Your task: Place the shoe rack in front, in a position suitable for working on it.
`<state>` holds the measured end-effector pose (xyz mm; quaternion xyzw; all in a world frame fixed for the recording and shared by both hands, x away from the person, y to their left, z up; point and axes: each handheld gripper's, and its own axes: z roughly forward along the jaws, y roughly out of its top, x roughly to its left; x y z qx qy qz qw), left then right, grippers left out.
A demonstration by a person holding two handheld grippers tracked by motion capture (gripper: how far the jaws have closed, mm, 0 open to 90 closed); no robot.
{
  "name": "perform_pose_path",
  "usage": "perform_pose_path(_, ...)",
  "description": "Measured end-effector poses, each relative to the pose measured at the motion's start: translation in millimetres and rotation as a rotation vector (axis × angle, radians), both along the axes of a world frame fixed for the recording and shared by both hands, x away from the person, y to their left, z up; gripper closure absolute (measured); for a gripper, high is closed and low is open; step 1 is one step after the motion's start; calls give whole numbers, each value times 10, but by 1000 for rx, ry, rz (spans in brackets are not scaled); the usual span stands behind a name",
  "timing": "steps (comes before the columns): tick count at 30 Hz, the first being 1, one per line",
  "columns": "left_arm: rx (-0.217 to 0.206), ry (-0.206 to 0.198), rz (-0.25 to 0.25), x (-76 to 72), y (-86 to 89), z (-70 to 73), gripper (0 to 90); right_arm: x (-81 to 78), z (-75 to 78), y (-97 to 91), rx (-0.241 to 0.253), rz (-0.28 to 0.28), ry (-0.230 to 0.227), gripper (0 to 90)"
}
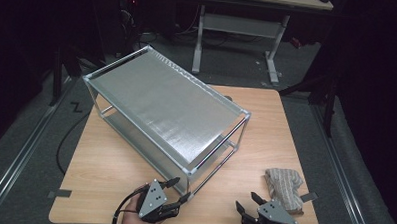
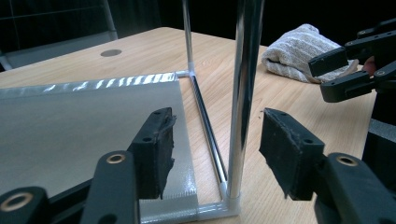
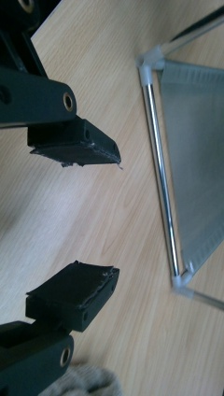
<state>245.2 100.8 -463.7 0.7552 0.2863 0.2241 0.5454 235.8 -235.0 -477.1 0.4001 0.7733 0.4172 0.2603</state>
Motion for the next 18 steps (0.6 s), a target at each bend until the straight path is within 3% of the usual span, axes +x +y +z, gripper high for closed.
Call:
perform_pose_path(7,-21,0,-3,-24,-5,16,503,28,25,203,-3,57,-20,383)
perform_pose_path(10,11,-17,14,-75,-131,22,549,63,7,305,-6,88,-10,379)
perform_pose_path(14,15,-13,26,-76,-181,39,585,84,14,364,-7,110,-13,379)
perform_pose_path(16,29,-22,48,-45,-208,58,664,99,22,378,-3,120,-19,379)
perform_pose_path(18,29,-18,31,-14,-221,74,748,123,17,379,0,119,-16,379)
